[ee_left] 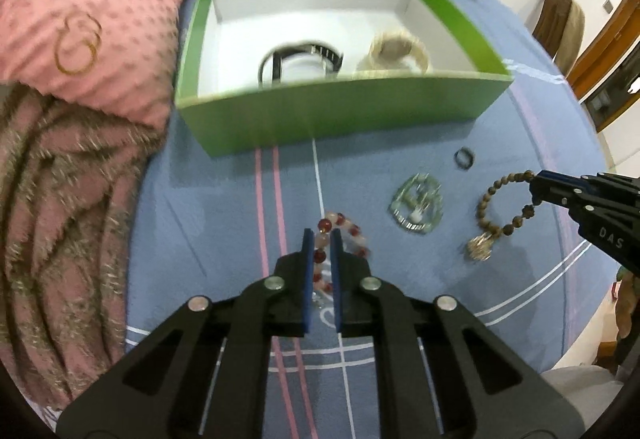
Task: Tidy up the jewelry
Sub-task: 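Carry the red and brown bead bracelets with both tools into the green box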
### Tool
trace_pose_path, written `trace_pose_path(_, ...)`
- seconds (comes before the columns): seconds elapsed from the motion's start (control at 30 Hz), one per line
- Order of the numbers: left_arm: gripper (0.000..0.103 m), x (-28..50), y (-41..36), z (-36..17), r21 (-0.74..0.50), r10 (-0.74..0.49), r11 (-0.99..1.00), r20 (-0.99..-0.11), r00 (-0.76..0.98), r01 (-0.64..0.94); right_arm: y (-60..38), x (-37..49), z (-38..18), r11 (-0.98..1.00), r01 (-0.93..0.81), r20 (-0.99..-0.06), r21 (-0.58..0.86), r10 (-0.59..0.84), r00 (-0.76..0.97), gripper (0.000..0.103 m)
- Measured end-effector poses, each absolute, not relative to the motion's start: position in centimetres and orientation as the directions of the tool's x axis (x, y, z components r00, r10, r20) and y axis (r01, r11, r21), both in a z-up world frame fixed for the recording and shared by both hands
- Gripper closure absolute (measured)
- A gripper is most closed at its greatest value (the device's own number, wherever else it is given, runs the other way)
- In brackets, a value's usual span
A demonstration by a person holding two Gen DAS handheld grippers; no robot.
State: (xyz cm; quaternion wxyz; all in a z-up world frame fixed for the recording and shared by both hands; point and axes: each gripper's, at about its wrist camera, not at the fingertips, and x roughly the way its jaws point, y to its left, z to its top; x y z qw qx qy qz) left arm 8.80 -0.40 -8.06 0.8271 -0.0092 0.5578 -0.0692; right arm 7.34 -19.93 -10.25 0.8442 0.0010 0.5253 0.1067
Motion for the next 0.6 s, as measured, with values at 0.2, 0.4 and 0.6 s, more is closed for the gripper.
trace_pose_path(0.2,0.095,8.6,-1.0,-4.9,-0.099,-0.138,0.989,-0.896,0.422,0.113,-20.5,8.6,-7.6,0.972,-0.197,-0.858,0.129,0.209,0.469,0.093)
trace_pose_path(0.4,0.095,8.3,-1.0,-3.3,-0.114,-0.153,0.987,-0.885,0.439,0.114,-20.4,8.5,-6.4,0.965,-0.222,-0.843,0.140,0.234,0.484,0.093)
trace_pose_path(0.6,0.095,9.1,-1.4,-2.6,-0.120,-0.162,0.986,-0.873,0.461,0.119,-19.7,8.8,-5.0,0.952,-0.255,-0.826,0.170,0.279,0.489,0.093)
